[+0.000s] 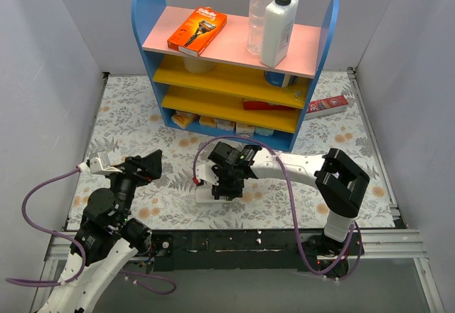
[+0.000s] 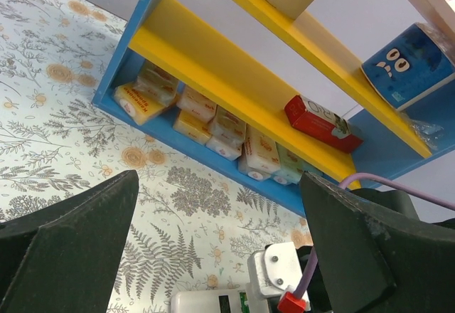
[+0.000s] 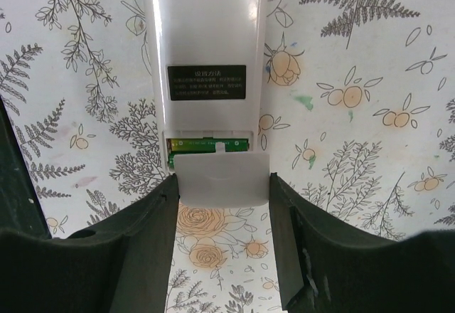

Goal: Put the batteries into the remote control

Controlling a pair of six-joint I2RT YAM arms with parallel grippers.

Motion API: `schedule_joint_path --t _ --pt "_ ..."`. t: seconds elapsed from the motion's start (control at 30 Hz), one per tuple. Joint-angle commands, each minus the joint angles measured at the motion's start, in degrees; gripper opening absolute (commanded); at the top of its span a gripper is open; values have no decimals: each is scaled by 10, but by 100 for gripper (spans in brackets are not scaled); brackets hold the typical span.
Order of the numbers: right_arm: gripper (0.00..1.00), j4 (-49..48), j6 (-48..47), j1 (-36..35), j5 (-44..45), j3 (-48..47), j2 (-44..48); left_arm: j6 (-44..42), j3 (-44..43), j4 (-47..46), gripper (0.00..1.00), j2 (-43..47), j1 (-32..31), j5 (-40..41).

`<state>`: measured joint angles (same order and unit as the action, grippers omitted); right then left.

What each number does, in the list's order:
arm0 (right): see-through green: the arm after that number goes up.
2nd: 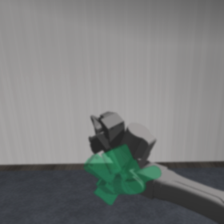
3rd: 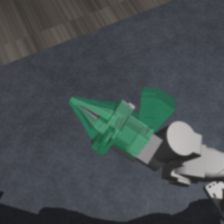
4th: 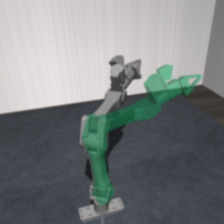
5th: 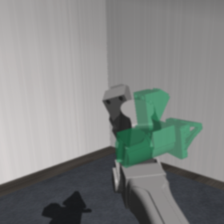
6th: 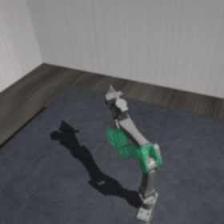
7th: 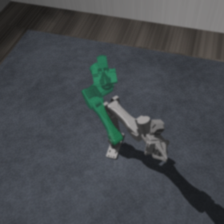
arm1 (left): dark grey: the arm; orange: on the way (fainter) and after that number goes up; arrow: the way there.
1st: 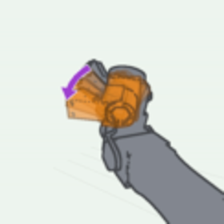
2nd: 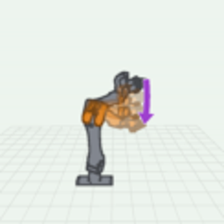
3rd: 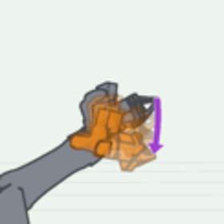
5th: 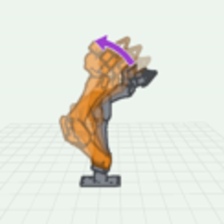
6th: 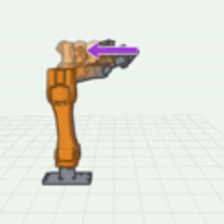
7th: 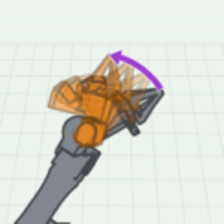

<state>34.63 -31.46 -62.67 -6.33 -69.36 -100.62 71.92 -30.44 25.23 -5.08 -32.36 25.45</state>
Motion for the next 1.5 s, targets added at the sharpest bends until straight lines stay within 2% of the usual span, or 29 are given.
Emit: schedule_joint_path --t 0.0,0.93,1.47 --pt "47 12 8 -9 -11 -29 -13 -10 6 -4 98 -4 5 -7" --pt "42 34 54 -13 -1 -55 -51 -11 6 -4 98 -4 9 -14" --pt "41 38 60 -11 12 -52 -34 -11 6 -4 98 -2 10 -15"
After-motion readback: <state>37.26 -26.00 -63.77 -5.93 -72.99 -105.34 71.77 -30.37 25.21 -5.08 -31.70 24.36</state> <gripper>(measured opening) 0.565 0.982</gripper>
